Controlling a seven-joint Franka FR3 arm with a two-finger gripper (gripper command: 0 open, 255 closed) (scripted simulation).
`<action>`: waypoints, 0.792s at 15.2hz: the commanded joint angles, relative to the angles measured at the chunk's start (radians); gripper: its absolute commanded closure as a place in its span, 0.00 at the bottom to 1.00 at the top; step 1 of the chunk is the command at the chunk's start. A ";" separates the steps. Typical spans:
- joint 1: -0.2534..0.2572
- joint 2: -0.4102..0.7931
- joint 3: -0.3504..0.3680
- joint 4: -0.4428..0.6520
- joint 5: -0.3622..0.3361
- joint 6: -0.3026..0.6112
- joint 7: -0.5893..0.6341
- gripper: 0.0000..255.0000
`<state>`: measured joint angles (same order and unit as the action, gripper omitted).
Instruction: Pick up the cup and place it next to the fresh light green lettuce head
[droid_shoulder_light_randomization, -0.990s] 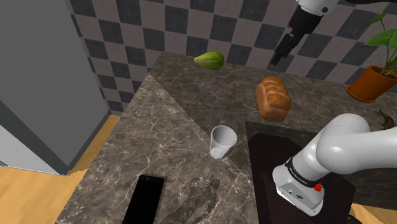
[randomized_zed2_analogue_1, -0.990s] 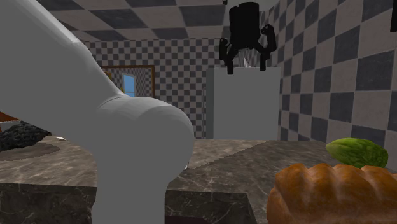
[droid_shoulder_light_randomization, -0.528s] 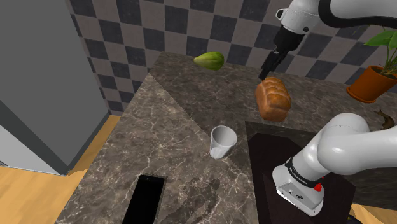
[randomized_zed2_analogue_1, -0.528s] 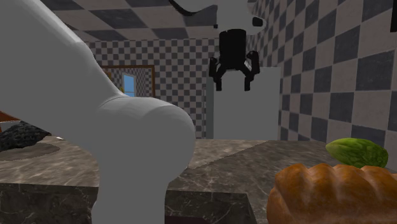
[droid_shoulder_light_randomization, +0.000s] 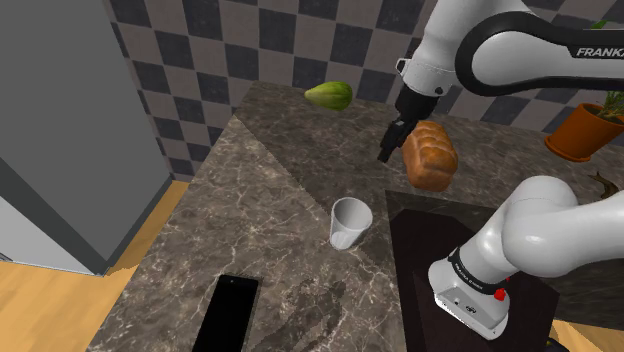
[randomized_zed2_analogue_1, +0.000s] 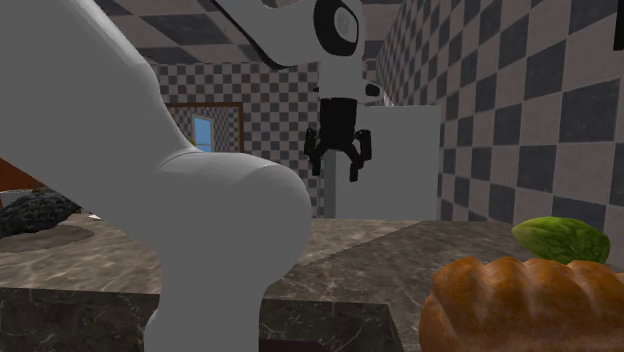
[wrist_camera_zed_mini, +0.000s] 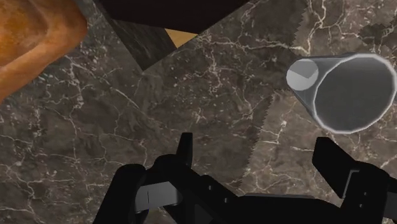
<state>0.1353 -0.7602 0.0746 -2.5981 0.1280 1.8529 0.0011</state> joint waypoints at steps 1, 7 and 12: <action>0.023 0.016 0.020 -0.039 0.031 0.045 0.011 0.00; 0.103 0.124 0.093 -0.100 0.134 0.187 0.047 0.00; 0.135 0.189 0.125 -0.137 0.178 0.283 0.053 0.00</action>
<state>0.2676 -0.5853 0.1961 -2.7307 0.3012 2.1172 0.0552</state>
